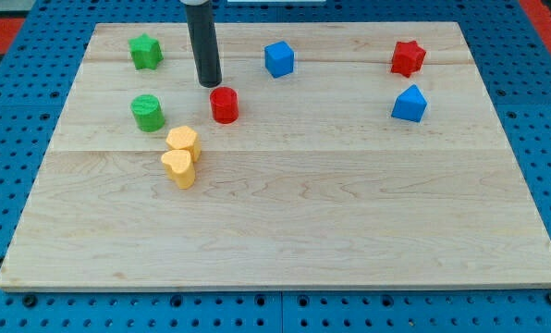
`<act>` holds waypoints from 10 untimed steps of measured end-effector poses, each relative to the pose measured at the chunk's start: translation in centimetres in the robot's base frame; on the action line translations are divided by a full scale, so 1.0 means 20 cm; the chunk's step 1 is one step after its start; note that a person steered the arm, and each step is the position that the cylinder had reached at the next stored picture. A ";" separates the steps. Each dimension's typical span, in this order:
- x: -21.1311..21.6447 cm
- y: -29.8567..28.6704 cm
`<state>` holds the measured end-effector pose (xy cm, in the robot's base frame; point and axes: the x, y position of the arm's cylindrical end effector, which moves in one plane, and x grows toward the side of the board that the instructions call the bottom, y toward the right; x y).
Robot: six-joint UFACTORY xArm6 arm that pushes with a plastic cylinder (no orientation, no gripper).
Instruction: Move the red circle to the right of the yellow hexagon
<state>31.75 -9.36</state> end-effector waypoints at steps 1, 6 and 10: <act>0.00 0.00; 0.37 0.14; 0.38 0.18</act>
<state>39.26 -5.73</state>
